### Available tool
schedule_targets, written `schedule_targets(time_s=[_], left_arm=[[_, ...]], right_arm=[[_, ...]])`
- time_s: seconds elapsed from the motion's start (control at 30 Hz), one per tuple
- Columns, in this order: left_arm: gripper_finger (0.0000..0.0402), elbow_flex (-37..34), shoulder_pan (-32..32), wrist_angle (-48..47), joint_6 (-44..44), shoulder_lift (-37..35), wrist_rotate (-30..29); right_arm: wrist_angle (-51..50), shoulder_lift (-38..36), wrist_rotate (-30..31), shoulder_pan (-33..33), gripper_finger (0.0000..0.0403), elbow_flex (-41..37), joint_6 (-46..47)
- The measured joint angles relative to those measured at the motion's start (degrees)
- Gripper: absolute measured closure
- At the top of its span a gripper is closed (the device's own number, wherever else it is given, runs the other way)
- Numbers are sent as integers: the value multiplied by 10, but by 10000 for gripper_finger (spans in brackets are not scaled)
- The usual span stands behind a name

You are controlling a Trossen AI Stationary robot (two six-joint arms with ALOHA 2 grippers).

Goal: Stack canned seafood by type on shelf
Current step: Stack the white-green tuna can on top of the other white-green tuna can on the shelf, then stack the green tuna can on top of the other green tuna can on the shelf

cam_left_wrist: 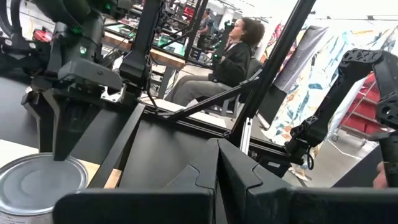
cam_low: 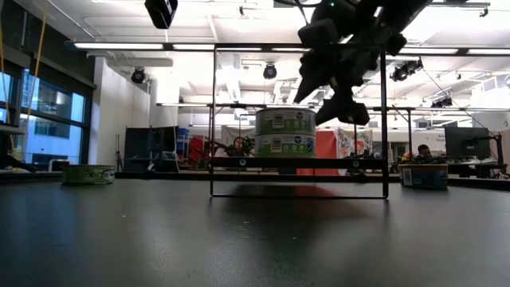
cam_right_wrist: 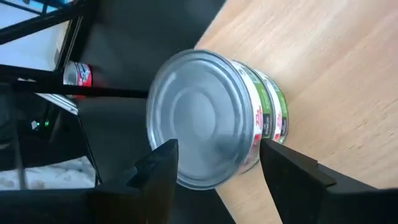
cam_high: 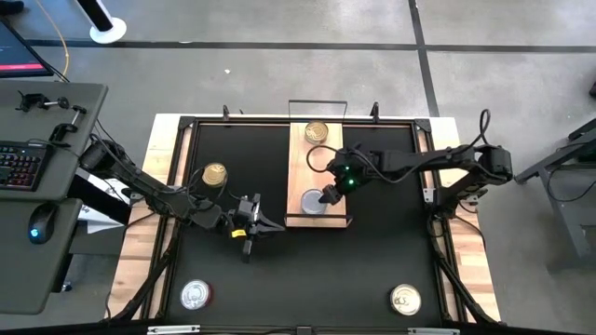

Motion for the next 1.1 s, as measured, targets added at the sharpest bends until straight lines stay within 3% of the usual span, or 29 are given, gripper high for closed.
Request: schedule_targets(time_s=[0.3,0.53,0.7,0.87,1.0,1.1], left_arm=[[402,0,2,-11,9,-14,0],[402,0,50,-159,-34,-142,-1],[402,41,104,-374,-91,-213,-2],[402,101,186,-648,-196,-195,11],[402,115,255,-839,-228,-159,35],[402,108,300,-953,-249,-132,27]], right_arm=[[-106,0,2,-6,188,58,-88],[-228,-12,32,-39,188,143,-165],[-280,-57,75,-68,188,181,-194],[-315,-116,149,-76,208,178,-203],[-318,-157,184,-64,253,139,-175],[-321,-182,200,-49,308,102,-156]])
